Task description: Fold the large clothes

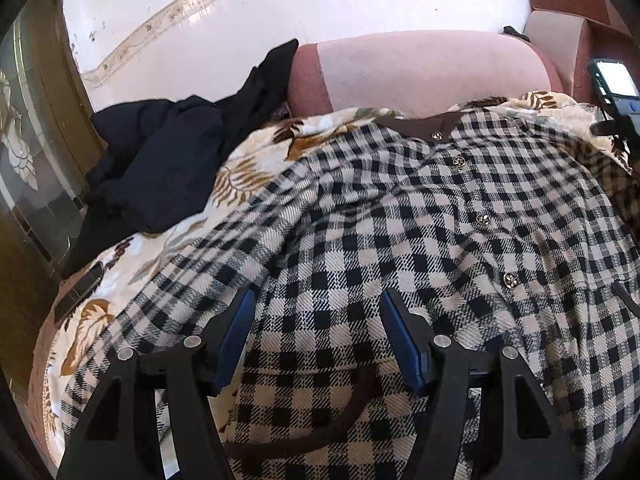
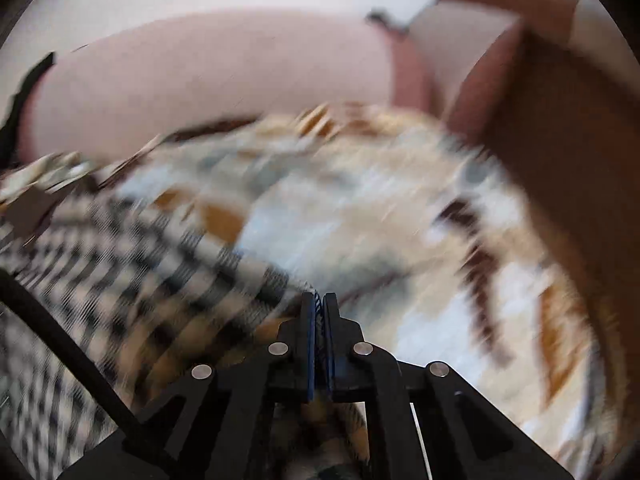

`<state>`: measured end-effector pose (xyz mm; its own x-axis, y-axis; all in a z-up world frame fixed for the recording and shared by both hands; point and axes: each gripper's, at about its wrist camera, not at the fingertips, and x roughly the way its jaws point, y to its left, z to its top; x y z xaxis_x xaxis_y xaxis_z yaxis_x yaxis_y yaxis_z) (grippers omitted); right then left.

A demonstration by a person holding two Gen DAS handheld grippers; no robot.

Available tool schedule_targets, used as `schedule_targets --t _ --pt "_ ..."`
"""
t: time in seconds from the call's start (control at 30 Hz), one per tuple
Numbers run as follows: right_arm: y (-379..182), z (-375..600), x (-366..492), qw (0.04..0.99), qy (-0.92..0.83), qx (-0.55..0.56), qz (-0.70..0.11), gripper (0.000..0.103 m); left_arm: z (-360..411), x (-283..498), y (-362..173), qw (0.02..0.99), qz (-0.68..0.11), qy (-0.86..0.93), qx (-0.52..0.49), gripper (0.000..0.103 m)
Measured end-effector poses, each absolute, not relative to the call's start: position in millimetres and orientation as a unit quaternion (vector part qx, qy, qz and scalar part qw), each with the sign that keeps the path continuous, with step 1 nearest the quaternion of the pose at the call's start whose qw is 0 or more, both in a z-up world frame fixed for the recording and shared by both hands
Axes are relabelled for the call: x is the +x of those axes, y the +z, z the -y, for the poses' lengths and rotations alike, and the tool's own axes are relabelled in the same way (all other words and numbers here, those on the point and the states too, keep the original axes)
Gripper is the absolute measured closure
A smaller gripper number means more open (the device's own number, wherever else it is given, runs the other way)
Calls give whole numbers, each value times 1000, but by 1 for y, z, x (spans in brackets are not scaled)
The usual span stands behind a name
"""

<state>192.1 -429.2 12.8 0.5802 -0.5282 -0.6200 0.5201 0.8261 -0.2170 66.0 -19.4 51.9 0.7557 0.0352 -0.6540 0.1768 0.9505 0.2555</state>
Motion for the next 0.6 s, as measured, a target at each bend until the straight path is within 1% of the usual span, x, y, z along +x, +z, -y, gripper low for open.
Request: schedule_targets --t 0.07,0.13,0.23,0.27,0.33,0.37,0.4,0.5,0.6 --pt "12 426 198 887 -302 -13 -350 97 16 73 47 919 -364 -34 150 39" --pt "11 427 200 889 -269 7 -371 86 14 77 45 916 -377 -36 136 39" --pt "29 424 183 897 -248 29 -364 81 6 77 51 917 -382 -36 107 39" --pt "37 424 175 901 -235 43 -362 78 3 76 54 919 -380 -35 100 39" --pt "55 429 148 909 -205 85 -354 64 -1 72 61 923 -373 -32 89 39" --pt "64 433 130 910 -194 107 -350 60 -3 69 65 925 -368 -30 85 39" --pt "66 431 118 909 -188 121 -351 53 -7 66 69 929 -362 -27 78 39" --pt "66 444 62 899 -159 174 -370 52 -15 55 78 932 -356 -26 59 39" --pt "49 453 4 880 -176 196 -394 47 -26 39 83 933 -358 -25 39 39"
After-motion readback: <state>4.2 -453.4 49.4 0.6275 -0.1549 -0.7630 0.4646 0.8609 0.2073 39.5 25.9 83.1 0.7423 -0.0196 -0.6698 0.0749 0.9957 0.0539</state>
